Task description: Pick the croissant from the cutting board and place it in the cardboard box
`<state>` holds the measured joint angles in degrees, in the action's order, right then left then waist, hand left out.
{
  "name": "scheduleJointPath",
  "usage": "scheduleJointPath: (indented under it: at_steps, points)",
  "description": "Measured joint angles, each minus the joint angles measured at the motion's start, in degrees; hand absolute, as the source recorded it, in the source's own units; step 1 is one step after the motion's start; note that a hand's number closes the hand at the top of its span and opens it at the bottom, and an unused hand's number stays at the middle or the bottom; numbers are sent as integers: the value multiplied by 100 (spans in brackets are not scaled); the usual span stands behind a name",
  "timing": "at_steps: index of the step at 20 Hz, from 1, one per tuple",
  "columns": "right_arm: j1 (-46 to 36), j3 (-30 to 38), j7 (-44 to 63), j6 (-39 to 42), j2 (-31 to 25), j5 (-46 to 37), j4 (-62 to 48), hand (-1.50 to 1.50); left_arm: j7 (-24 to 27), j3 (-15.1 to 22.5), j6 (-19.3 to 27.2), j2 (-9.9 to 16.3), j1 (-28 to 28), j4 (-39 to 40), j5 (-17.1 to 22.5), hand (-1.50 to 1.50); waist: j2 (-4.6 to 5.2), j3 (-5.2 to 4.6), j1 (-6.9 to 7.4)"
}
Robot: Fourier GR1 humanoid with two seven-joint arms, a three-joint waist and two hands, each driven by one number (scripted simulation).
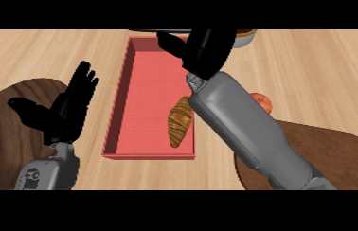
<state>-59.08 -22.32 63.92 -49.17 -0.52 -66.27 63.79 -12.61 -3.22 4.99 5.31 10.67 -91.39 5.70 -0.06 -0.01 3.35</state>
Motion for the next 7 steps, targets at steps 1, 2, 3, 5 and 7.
scheduleJointPath:
  at_steps: [1, 2, 3, 5, 7]
  points:
    - [98, -14, 13, -118, 3, -81, 72, -150, 2, -36, -7, 24, -22, -6, 18, 0, -6, -1, -34]
    - [217, -68, 42, -212, 5, -173, 182, -150, -10, -73, -6, 49, -37, 6, 27, 0, -17, -1, -71]
    - [362, -104, 63, -297, 7, -259, 302, -150, 2, -127, -32, 92, -60, 8, 58, 0, -27, -2, -107]
    - [672, -242, 134, -438, 9, -425, 506, -150, 29, -99, -12, 53, -134, 4, 35, 0, -39, -2, -148]
    - [934, -346, 232, -517, 11, -633, 718, -150, 42, -86, -19, 50, -193, -36, 27, 0, -49, -2, -183]
